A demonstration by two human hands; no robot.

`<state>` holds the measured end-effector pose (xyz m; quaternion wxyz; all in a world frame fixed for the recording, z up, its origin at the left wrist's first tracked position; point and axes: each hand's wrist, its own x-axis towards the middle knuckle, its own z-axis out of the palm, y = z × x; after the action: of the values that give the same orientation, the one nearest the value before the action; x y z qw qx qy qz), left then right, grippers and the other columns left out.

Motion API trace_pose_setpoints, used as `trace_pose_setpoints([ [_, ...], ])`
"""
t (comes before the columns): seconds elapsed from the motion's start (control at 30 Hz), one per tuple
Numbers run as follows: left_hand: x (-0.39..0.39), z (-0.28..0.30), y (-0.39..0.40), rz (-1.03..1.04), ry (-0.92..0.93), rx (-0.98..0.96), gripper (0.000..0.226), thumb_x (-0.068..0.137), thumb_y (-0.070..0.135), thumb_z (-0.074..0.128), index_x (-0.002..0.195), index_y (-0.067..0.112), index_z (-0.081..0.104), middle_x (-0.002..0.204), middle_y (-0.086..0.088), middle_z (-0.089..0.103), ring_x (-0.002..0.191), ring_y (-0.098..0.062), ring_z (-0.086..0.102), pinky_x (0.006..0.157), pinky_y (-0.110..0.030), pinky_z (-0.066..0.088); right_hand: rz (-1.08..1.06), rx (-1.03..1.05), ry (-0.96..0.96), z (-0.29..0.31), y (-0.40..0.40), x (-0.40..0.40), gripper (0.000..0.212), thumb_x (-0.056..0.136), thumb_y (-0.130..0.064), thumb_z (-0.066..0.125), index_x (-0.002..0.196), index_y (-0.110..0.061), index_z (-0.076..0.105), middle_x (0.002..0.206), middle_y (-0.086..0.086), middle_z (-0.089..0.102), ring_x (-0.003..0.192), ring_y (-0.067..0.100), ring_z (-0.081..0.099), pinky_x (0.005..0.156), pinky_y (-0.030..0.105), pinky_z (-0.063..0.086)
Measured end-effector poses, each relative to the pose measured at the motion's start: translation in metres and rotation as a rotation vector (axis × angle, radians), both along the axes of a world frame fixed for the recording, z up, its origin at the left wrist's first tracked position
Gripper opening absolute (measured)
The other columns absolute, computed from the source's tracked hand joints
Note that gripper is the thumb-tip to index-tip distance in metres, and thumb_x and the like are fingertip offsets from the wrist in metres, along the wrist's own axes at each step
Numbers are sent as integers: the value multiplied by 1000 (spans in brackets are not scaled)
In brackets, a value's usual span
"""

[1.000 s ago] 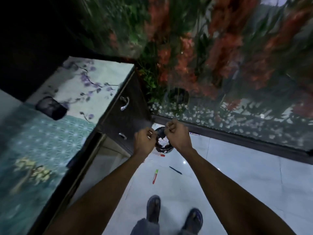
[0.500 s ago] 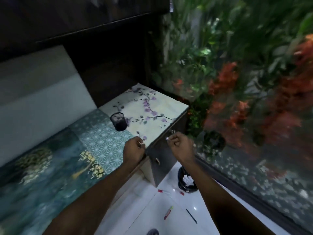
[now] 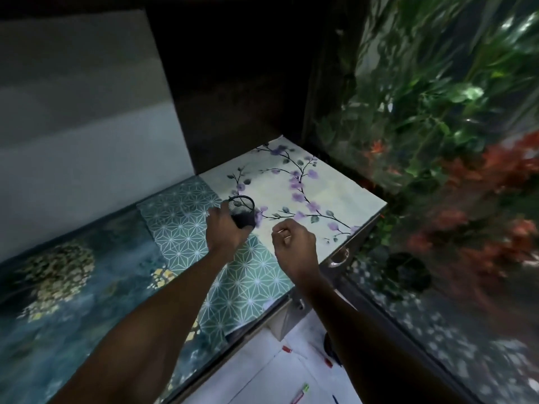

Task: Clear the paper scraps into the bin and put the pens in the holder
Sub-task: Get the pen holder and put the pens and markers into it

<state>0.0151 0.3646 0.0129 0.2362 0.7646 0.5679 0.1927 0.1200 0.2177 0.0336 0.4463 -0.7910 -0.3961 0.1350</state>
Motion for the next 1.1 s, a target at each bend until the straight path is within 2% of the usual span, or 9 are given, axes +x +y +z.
trace_pose_setpoints([
  [0.2, 34, -28, 29, 65, -71, -77, 121, 55, 53, 90, 147, 8, 24, 145, -16, 40, 131, -40, 45, 102, -54, 47, -22, -30, 16, -33, 16, 15, 17, 86, -29, 53, 93, -22, 66, 80, -1, 75, 74, 14, 72, 75, 32, 57],
  [0.3, 39, -36, 31, 120, -101, -31, 99, 64, 47, 86, 140, 7, 37, 138, -16, 45, 127, -39, 49, 98, -55, 49, -32, -31, 62, -38, 17, 23, 18, 85, -35, 53, 94, -26, 65, 80, -2, 75, 73, 11, 75, 75, 36, 60],
  [0.43, 47, -36, 9, 47, -172, 31, 82, 57, 46, 82, 126, 12, 53, 126, -11, 49, 117, -34, 54, 94, -45, 52, -81, -56, 54, -34, 0, 32, 5, 89, -24, 65, 94, -26, 66, 78, -7, 71, 71, 12, 72, 75, 34, 57],
  [0.57, 76, -18, -52, -121, -280, 46, 79, 53, 45, 83, 120, 14, 55, 119, -6, 47, 117, -28, 50, 95, -37, 50, -175, -52, 62, -34, -47, 52, 7, 87, -25, 67, 94, -24, 66, 77, -4, 72, 68, 14, 70, 71, 37, 58],
  [0.7, 113, -10, -117, -303, -349, 97, 74, 54, 45, 81, 118, 20, 54, 118, -4, 47, 120, -28, 48, 94, -39, 50, -354, -75, 65, -34, -100, 79, 20, 86, -36, 58, 92, -20, 70, 85, 0, 76, 79, 15, 71, 72, 25, 51],
  [0.8, 140, -18, -167, -387, -373, 118, 74, 57, 43, 84, 120, 19, 54, 119, -5, 47, 118, -27, 48, 95, -34, 46, -476, -96, 112, -39, -153, 100, 20, 85, -41, 62, 92, -23, 68, 88, -1, 75, 85, 20, 72, 76, 38, 58],
  [0.9, 170, -38, -227, -450, -312, 97, 79, 55, 46, 84, 123, 19, 53, 119, -6, 48, 115, -28, 49, 93, -39, 48, -565, -103, 78, -58, -225, 127, 18, 86, -38, 64, 89, -21, 69, 89, 5, 75, 86, 28, 71, 76, 44, 58],
  [0.97, 186, -57, -262, -466, -271, 63, 78, 54, 50, 83, 121, 23, 53, 118, -4, 48, 114, -27, 52, 92, -40, 50, -633, -97, 99, -73, -265, 142, 21, 85, -45, 61, 90, -25, 67, 90, 3, 75, 87, 26, 71, 77, 45, 58],
  [1.1, 220, -108, -322, -524, -215, 19, 77, 48, 58, 78, 114, 25, 57, 113, 0, 55, 108, -21, 57, 89, -35, 52, -738, -75, 132, -116, -324, 169, 13, 88, -38, 65, 94, -26, 65, 88, -5, 72, 83, 16, 69, 76, 41, 59],
])
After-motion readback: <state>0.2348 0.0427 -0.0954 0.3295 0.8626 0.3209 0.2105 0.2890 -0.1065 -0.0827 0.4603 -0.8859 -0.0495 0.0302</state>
